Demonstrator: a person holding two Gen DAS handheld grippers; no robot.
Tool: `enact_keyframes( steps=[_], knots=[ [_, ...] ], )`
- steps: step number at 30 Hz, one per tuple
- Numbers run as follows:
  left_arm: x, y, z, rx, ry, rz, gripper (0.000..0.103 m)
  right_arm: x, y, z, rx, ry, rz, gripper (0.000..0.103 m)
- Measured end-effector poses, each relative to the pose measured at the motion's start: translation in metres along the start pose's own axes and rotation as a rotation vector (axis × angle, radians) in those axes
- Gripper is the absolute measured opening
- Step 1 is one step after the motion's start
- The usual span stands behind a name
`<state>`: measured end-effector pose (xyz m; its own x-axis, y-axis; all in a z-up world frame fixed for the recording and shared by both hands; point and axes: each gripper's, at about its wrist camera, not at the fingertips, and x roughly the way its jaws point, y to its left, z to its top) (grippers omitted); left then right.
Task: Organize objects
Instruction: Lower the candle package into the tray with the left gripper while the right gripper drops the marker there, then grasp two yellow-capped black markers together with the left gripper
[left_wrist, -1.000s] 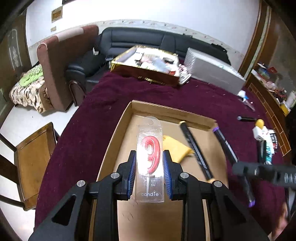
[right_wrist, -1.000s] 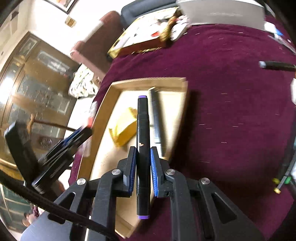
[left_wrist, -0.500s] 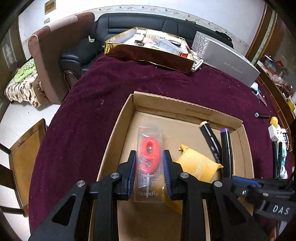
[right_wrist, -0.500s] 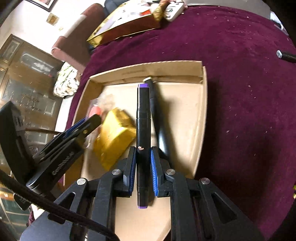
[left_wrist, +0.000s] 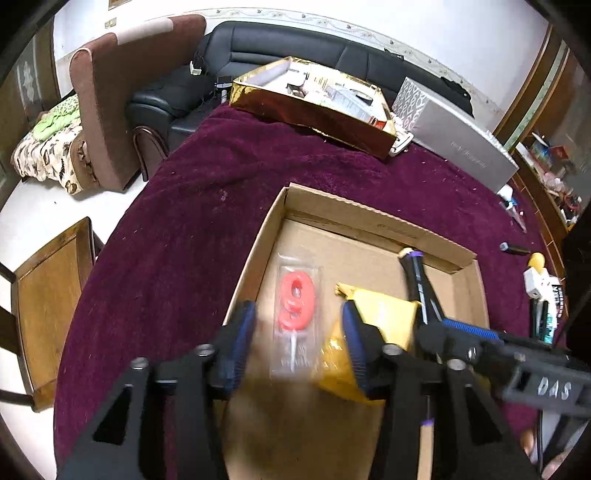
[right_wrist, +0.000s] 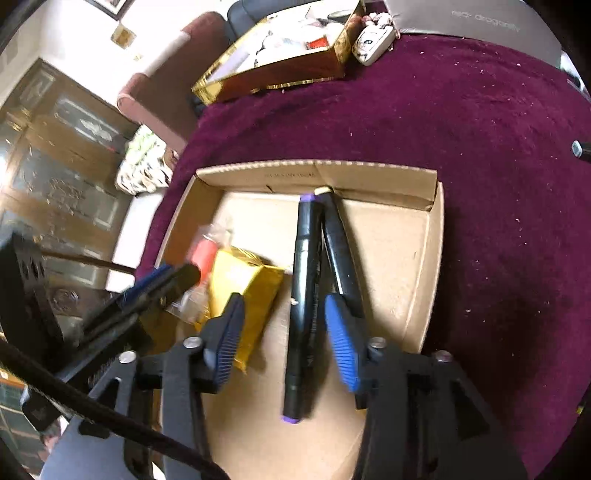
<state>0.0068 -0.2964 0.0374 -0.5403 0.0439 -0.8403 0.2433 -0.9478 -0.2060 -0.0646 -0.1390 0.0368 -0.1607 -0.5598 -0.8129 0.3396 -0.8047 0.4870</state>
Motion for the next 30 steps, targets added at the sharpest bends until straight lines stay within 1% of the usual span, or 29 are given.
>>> enact_keyframes(
  steps=[2, 5, 7, 9, 11, 13, 15, 18, 20, 21, 23, 25, 27, 30],
  knots=[
    [-0.01, 0.0, -0.002, -0.014, -0.005, -0.021, 0.055, -0.012, 0.0, -0.002, -0.008, -0.029, -0.012, 0.048],
    [-0.028, -0.001, -0.008, -0.047, -0.011, -0.059, 0.055, -0.038, -0.001, -0.012, -0.03, -0.082, -0.011, 0.049],
    [-0.042, -0.007, -0.013, -0.048, -0.032, -0.105, 0.056, -0.058, -0.004, -0.022, -0.055, -0.132, -0.035, 0.054],
    [-0.054, -0.022, -0.016, -0.017, -0.063, -0.15, 0.058, -0.08, -0.01, -0.035, -0.071, -0.185, -0.072, 0.055],
    [-0.058, -0.04, -0.016, 0.03, -0.08, -0.176, 0.059, -0.1, -0.02, -0.044, -0.067, -0.23, -0.088, 0.056],
    [-0.059, -0.064, -0.016, 0.062, -0.073, -0.203, 0.058, -0.126, -0.041, -0.057, -0.043, -0.285, -0.112, 0.063],
    [-0.059, -0.088, -0.018, 0.082, -0.063, -0.262, 0.058, -0.15, -0.068, -0.072, -0.016, -0.321, -0.165, 0.067],
    [-0.058, -0.119, -0.025, 0.109, -0.049, -0.304, 0.058, -0.179, -0.11, -0.095, 0.014, -0.339, -0.258, 0.067],
    [-0.054, -0.144, -0.033, 0.141, -0.026, -0.317, 0.058, -0.193, -0.133, -0.109, 0.037, -0.351, -0.304, 0.067],
    [-0.051, -0.154, -0.036, 0.152, -0.008, -0.325, 0.058, -0.203, -0.152, -0.12, 0.06, -0.356, -0.325, 0.067],
    [-0.046, -0.173, -0.043, 0.166, 0.026, -0.34, 0.058, -0.214, -0.175, -0.135, 0.099, -0.362, -0.335, 0.067],
    [-0.042, -0.193, -0.048, 0.187, 0.049, -0.344, 0.058, -0.227, -0.205, -0.151, 0.165, -0.382, -0.326, 0.067],
    [-0.042, -0.211, -0.054, 0.215, 0.056, -0.345, 0.058, -0.241, -0.235, -0.166, 0.244, -0.414, -0.298, 0.067],
    [-0.042, -0.233, -0.06, 0.251, 0.054, -0.346, 0.058, -0.256, -0.266, -0.18, 0.331, -0.463, -0.269, 0.067]
  ],
)
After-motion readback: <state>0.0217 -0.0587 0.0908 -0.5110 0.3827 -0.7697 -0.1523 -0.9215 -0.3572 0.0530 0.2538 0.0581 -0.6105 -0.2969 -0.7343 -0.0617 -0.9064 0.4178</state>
